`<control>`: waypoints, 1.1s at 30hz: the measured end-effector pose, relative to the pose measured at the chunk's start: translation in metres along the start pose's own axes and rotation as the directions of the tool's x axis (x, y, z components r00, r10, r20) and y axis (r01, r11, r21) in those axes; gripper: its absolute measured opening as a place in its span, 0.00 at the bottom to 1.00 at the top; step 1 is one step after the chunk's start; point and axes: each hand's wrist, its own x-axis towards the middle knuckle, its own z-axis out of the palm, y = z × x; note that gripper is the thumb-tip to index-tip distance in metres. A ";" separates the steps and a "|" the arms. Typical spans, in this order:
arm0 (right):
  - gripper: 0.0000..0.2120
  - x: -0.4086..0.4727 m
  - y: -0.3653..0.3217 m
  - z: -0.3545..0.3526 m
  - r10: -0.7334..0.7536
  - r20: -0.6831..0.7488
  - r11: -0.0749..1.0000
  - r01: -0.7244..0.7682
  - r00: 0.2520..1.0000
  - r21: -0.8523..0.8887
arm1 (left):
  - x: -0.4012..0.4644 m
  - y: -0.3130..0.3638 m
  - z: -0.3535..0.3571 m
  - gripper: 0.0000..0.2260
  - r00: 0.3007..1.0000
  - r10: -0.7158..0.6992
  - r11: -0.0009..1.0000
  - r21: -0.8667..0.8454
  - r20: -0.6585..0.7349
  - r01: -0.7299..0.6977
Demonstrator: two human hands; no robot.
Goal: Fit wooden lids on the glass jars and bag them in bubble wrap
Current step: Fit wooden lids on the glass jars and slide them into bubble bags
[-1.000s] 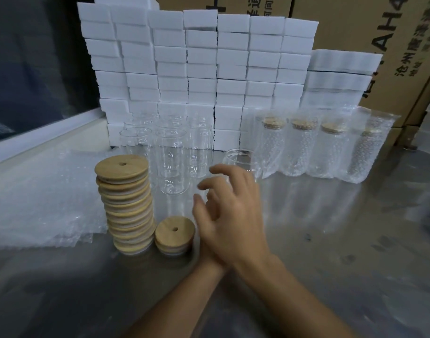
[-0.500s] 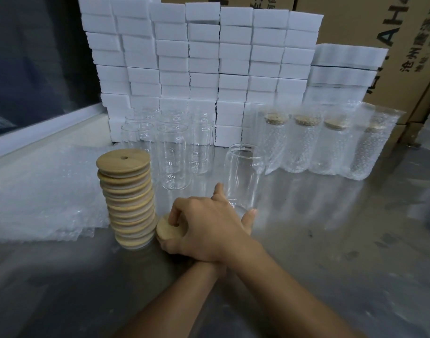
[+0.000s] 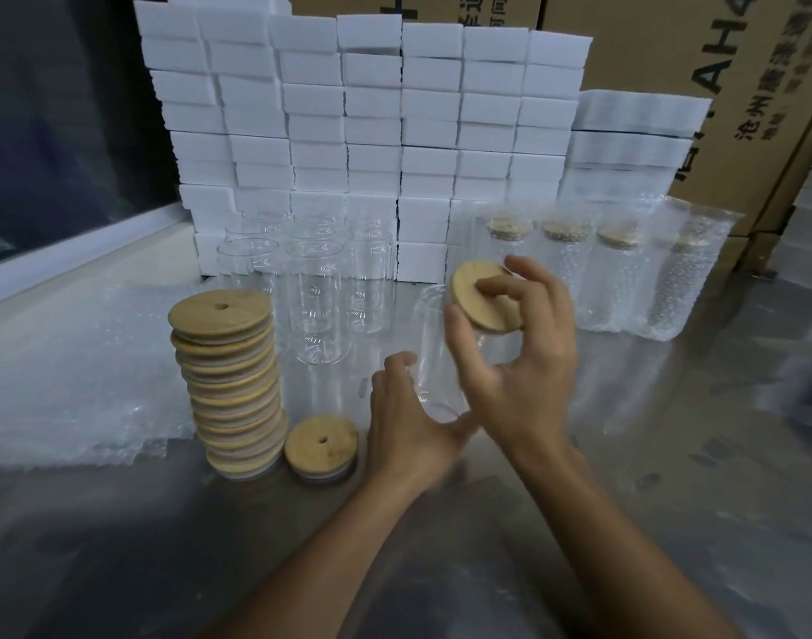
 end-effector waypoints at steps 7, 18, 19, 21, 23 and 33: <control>0.13 0.004 0.013 -0.005 0.111 0.065 0.990 -0.117 0.992 0.083 | -0.004 0.006 -0.004 0.36 0.992 0.119 0.988 -0.094 -0.040 -0.122; 0.05 0.017 0.030 -0.011 0.552 0.258 0.602 -0.594 0.793 0.534 | -0.014 0.027 -0.016 0.33 0.994 0.089 0.950 -0.304 0.068 -0.064; 0.08 0.019 0.031 -0.012 0.588 0.314 0.500 -0.640 0.746 0.584 | -0.013 0.028 -0.019 0.33 0.986 0.073 0.932 -0.363 0.150 -0.014; 0.15 0.022 0.034 -0.014 0.603 0.429 0.321 -0.697 0.672 0.641 | -0.010 0.031 -0.024 0.33 0.962 0.059 0.908 -0.414 0.267 0.060; 0.18 0.024 0.034 -0.015 0.602 0.493 0.254 -0.736 0.628 0.627 | -0.010 0.033 -0.024 0.31 0.963 0.061 0.916 -0.398 0.261 0.050; 0.14 0.020 0.032 -0.017 0.630 0.534 0.201 -0.783 0.563 0.588 | -0.009 0.042 -0.031 0.32 0.979 0.004 0.965 -0.257 0.203 0.049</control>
